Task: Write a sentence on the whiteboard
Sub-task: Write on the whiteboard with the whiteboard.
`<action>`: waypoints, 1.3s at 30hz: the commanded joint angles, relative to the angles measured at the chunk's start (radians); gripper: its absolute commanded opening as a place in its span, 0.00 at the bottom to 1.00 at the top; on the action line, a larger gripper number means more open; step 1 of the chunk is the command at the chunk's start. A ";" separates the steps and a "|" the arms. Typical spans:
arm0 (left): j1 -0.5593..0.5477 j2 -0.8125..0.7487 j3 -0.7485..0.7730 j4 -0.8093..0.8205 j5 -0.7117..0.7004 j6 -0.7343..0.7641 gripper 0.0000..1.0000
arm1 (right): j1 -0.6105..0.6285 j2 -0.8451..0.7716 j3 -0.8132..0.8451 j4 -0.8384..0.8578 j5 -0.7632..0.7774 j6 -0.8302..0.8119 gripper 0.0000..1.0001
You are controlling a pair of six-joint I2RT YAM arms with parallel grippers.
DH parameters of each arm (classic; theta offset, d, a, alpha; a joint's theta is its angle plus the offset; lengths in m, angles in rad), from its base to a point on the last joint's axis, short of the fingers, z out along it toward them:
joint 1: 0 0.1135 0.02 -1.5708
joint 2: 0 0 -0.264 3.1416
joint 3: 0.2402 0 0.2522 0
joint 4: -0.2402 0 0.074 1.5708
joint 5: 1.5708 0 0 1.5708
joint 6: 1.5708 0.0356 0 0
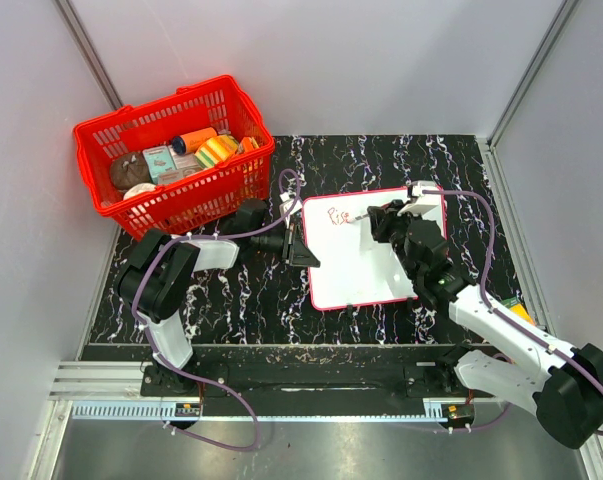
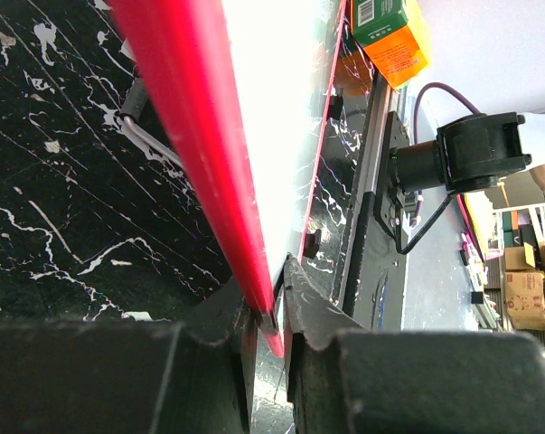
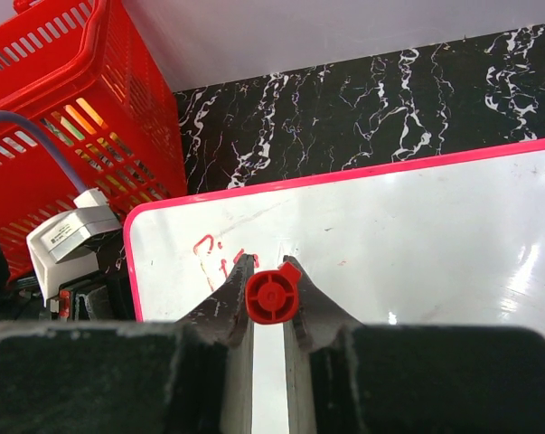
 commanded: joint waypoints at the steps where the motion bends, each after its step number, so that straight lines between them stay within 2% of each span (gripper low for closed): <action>1: -0.031 0.002 0.007 -0.034 -0.055 0.101 0.00 | -0.018 0.010 0.043 -0.029 0.059 -0.019 0.00; 11: -0.031 -0.001 0.006 -0.037 -0.058 0.104 0.00 | -0.030 0.009 0.063 -0.020 0.054 -0.026 0.00; 17: -0.031 -0.003 0.006 -0.041 -0.061 0.109 0.00 | -0.030 -0.074 0.038 0.020 -0.018 -0.029 0.00; 29: -0.033 -0.023 -0.007 -0.037 -0.078 0.114 0.00 | -0.038 -0.142 0.026 -0.066 -0.019 -0.052 0.00; 32: -0.031 -0.020 -0.007 -0.037 -0.081 0.114 0.00 | -0.069 -0.137 0.024 -0.072 -0.064 -0.029 0.00; 39: -0.031 -0.020 -0.007 -0.040 -0.079 0.115 0.00 | -0.256 -0.136 0.032 -0.085 -0.335 0.099 0.00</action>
